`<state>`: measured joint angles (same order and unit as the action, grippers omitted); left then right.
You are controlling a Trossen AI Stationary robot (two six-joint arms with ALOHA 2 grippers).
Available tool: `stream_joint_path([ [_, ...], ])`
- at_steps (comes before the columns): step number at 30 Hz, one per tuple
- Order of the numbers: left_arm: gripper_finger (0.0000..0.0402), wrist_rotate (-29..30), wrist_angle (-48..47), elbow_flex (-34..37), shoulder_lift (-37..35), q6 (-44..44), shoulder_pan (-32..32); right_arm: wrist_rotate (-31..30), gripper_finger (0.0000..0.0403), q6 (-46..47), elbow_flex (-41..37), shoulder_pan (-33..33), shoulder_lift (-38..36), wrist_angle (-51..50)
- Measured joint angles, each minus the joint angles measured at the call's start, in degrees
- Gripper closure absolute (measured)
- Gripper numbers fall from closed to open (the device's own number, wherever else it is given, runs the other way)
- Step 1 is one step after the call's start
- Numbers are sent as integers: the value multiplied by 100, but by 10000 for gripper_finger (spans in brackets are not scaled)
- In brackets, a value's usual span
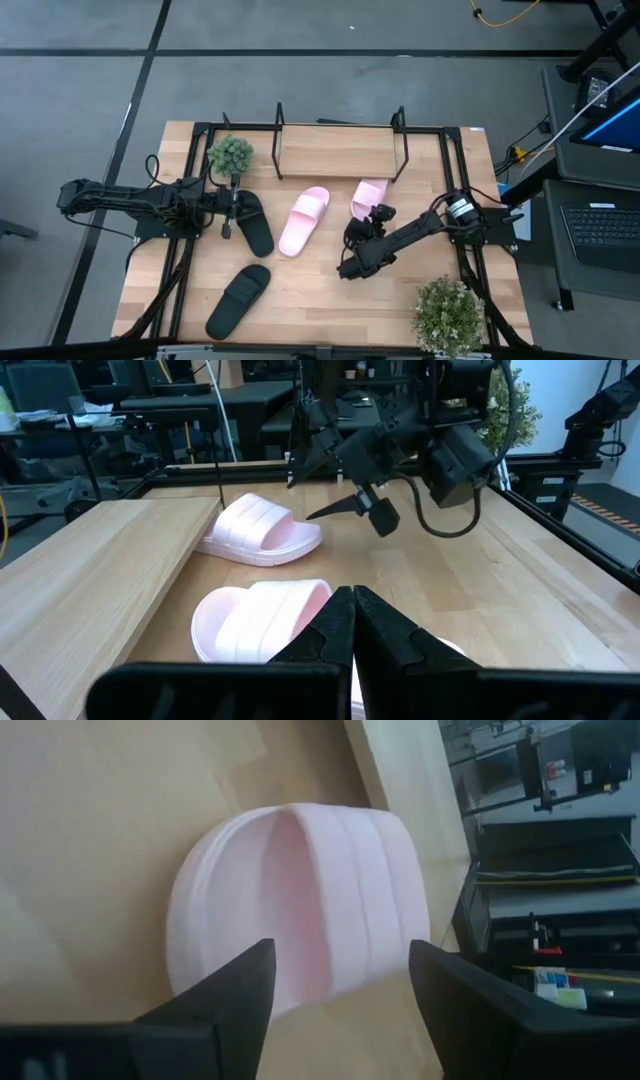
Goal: Pick and place slides into the shelf
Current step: Put the right pink slides on the shelf
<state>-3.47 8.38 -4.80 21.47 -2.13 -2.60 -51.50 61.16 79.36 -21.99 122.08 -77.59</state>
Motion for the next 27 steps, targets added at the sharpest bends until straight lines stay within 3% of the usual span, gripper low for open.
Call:
stream_joint_path([
  [11, 401, 1, -2, 0, 1, -2, -1, -55, 171, -169, -10, 467, 0, 57],
  [27, 401, 1, -4, 0, 0, -4, -1, 15, 171, -474, -12, 584, 0, 420],
])
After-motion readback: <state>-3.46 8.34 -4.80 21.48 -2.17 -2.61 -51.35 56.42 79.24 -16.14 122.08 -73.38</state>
